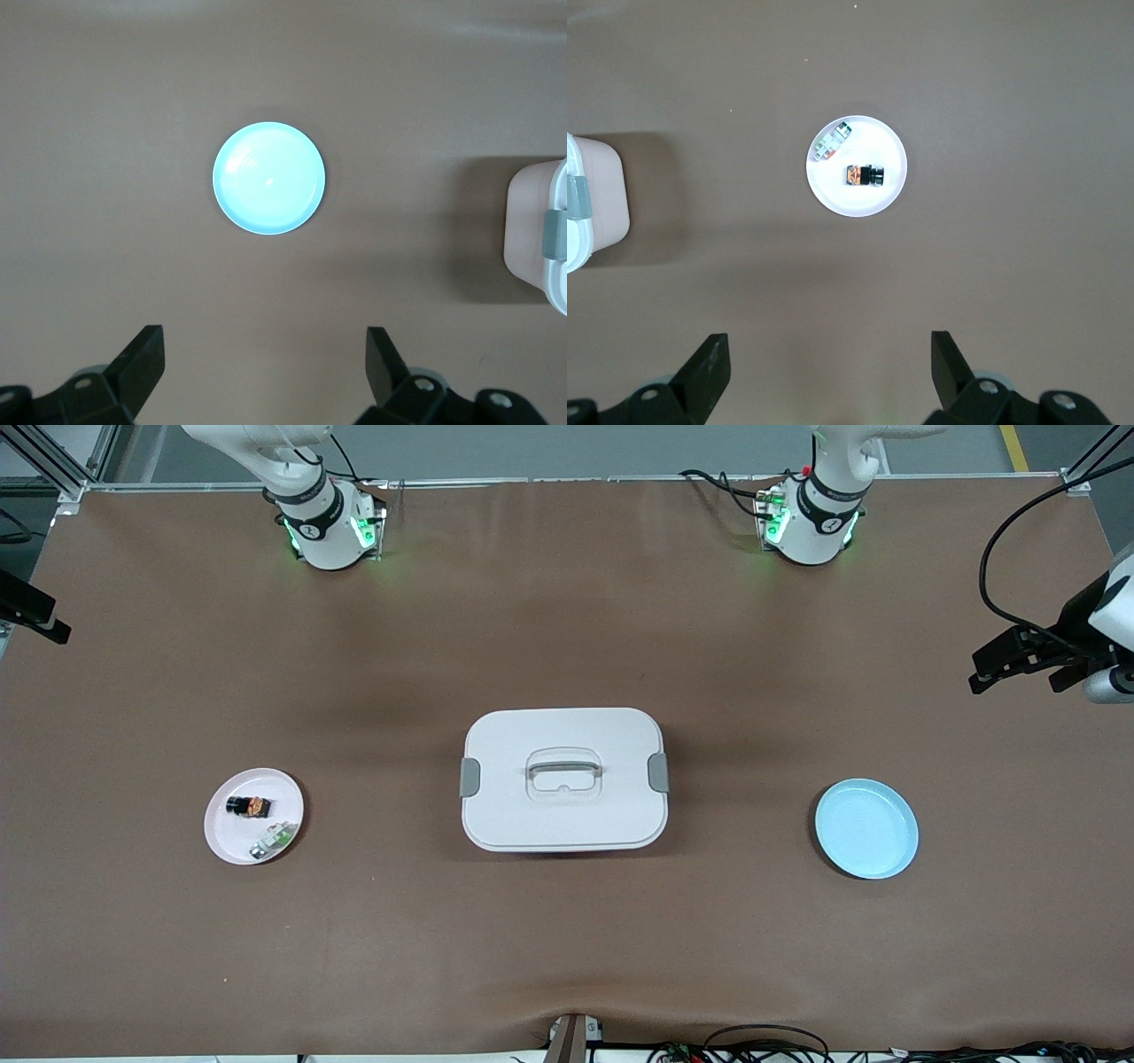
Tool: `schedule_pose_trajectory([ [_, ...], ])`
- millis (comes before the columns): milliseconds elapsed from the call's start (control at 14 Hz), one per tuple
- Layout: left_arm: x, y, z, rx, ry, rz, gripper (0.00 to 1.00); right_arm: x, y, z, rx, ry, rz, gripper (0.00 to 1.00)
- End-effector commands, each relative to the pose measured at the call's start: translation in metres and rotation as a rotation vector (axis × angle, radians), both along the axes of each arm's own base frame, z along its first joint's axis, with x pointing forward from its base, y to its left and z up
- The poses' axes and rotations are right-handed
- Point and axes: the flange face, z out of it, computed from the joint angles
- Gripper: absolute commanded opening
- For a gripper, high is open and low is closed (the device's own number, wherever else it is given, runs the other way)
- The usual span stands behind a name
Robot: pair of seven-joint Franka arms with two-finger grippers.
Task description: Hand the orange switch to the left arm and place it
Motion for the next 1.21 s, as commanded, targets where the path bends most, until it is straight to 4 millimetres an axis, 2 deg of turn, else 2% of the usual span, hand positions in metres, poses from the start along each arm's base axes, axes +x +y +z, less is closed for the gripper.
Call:
schedule_pose_trajectory([
  [0, 0.005, 0.0, 0.003, -0.001, -0.009, -0.015, 1.0, -0.004, -0.002, 0.001, 0.012, 0.002, -0.011, 1.0],
  [642, 0.005, 0.001, 0.004, -0.006, -0.009, -0.018, 1.0, -0.005, -0.003, 0.001, 0.012, 0.006, -0.012, 1.0],
  [855, 0.005, 0.001, 0.004, -0.005, -0.009, -0.018, 1.0, -0.001, -0.008, -0.005, 0.013, 0.016, -0.021, 1.0],
  [998, 0.005, 0.001, 0.003, -0.006, -0.007, -0.018, 1.0, 0.002, 0.001, 0.0, 0.001, -0.009, -0.002, 1.0],
  [1140, 0.005, 0.001, 0.004, -0.005, -0.009, -0.018, 1.0, 0.009, -0.003, -0.011, 0.009, -0.003, -0.013, 1.0],
])
